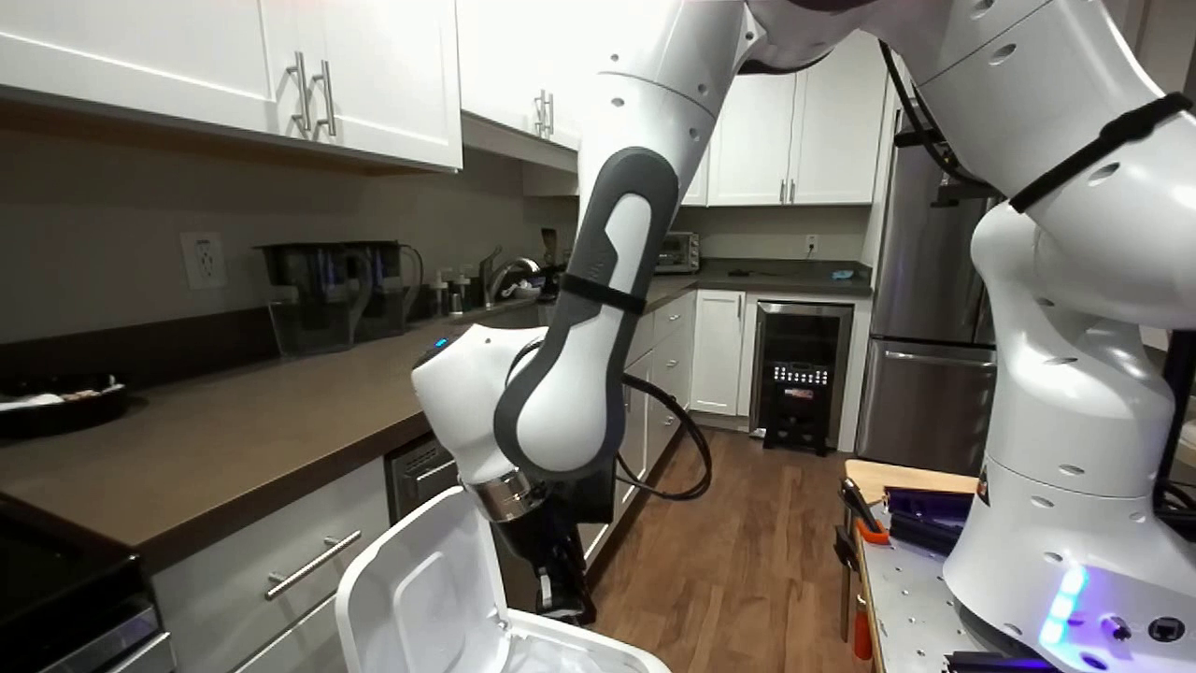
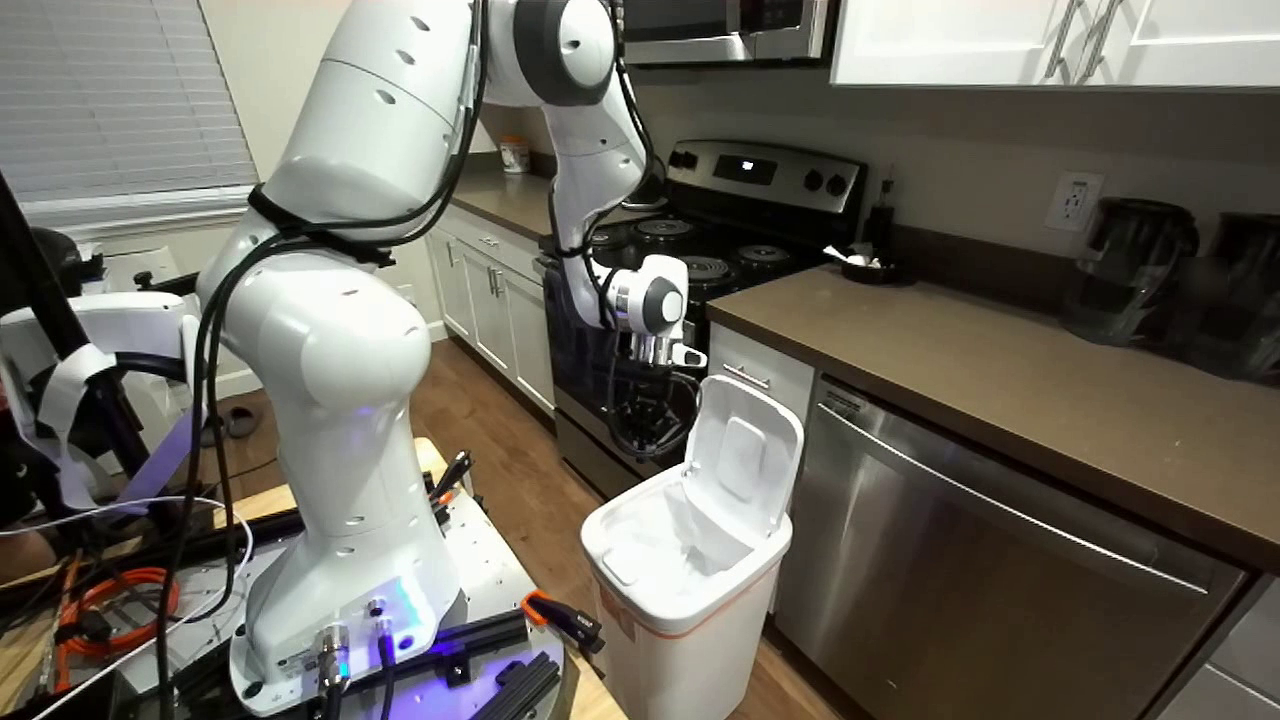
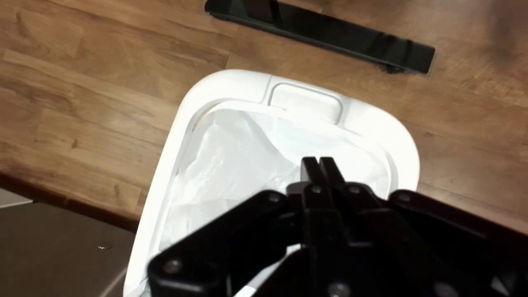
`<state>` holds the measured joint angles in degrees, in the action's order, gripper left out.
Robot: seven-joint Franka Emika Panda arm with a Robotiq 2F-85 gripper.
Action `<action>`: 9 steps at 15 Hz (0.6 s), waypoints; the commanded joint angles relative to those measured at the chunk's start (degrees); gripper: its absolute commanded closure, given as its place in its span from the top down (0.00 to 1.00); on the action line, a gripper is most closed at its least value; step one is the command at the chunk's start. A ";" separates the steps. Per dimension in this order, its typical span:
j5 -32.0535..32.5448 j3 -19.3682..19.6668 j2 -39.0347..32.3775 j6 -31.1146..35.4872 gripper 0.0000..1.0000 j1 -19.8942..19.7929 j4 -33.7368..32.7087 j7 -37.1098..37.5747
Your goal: Open the white lid then close the lid
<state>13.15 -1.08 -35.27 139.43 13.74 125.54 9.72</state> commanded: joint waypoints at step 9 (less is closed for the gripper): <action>4.63 7.16 4.72 20.41 0.09 5.01 7.70 8.14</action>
<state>18.31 5.14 -33.56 156.48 17.92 130.62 16.42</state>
